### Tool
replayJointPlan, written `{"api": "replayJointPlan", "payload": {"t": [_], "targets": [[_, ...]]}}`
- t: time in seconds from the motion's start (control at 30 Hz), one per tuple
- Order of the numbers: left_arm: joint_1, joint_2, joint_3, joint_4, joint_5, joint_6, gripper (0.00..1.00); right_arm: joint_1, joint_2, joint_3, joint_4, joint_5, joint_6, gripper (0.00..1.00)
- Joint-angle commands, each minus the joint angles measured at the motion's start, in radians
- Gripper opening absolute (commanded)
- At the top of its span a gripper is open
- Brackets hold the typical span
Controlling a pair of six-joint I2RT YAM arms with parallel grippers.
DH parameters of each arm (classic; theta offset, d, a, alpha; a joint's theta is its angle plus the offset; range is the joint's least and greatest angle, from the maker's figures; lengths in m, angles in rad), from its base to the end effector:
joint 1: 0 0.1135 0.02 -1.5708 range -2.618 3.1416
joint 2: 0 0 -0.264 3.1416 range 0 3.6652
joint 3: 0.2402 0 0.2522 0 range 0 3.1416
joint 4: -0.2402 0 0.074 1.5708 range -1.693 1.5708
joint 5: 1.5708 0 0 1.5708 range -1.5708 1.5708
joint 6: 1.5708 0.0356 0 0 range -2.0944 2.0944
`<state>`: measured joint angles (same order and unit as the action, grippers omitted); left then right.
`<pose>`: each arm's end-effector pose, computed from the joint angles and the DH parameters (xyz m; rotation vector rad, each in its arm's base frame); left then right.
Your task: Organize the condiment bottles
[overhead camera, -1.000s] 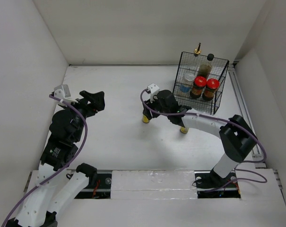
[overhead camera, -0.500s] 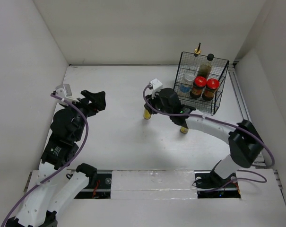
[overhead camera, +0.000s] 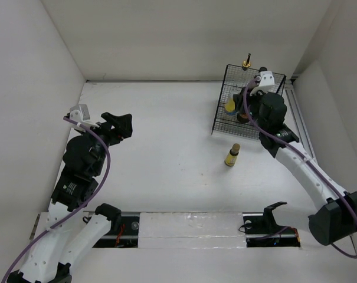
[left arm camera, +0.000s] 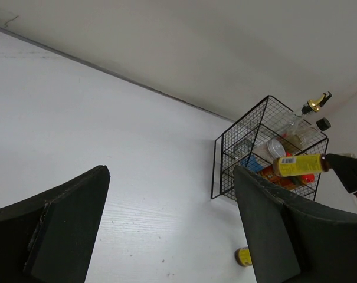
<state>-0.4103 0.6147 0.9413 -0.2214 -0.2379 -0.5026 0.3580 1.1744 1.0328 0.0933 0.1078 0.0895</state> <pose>0.1180 -0.0422 0.4126 -0.2648 1.4704 -0.5665 0.2620 0.0939 0.3766 -0.1345 1.6193 0.2577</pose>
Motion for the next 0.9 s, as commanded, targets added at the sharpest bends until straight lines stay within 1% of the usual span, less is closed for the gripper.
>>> {"api": "replayJointPlan", "payload": {"t": [0.0,0.17,0.27,0.37,0.47,0.53,0.57,0.63,0.67,0.73,0.77,0.87], "targets": [[0.004,0.002,0.002,0.045,0.009,0.004,0.81,-0.042,0.031,-0.011,0.036,-0.034,0.026,0.26],[0.004,0.011,0.002,0.045,0.009,0.004,0.81,-0.077,0.09,-0.02,0.036,-0.034,0.026,0.25],[0.004,0.011,0.002,0.045,0.009,0.004,0.81,-0.077,0.137,-0.02,0.036,0.0,0.026,0.25],[0.004,0.011,0.002,0.045,0.018,0.004,0.81,-0.077,0.192,-0.02,0.036,0.0,0.026,0.25],[0.004,0.011,0.002,0.045,0.018,0.004,0.81,-0.057,0.24,-0.02,0.036,0.023,0.026,0.25],[0.004,0.011,0.002,0.045,0.018,0.004,0.81,-0.047,0.261,-0.011,0.036,0.023,0.026,0.29],[0.004,0.011,0.002,0.045,0.018,0.004,0.81,-0.038,0.261,-0.011,0.036,0.023,0.026,0.34],[0.004,0.011,0.002,0.045,0.018,0.004,0.81,-0.037,0.274,-0.022,0.036,0.023,0.035,0.39],[0.004,0.011,0.002,0.045,0.018,0.004,0.81,-0.037,0.283,-0.022,0.036,0.023,0.035,0.49],[0.004,0.011,0.002,0.045,0.018,0.004,0.81,-0.037,0.283,-0.022,0.025,0.023,0.035,0.59],[0.004,0.011,0.002,0.045,0.018,0.004,0.81,-0.037,0.283,-0.022,0.016,0.023,0.035,0.68],[0.004,0.011,0.002,0.045,0.018,0.004,0.81,-0.037,0.234,-0.022,-0.003,0.023,0.044,0.82]]}}
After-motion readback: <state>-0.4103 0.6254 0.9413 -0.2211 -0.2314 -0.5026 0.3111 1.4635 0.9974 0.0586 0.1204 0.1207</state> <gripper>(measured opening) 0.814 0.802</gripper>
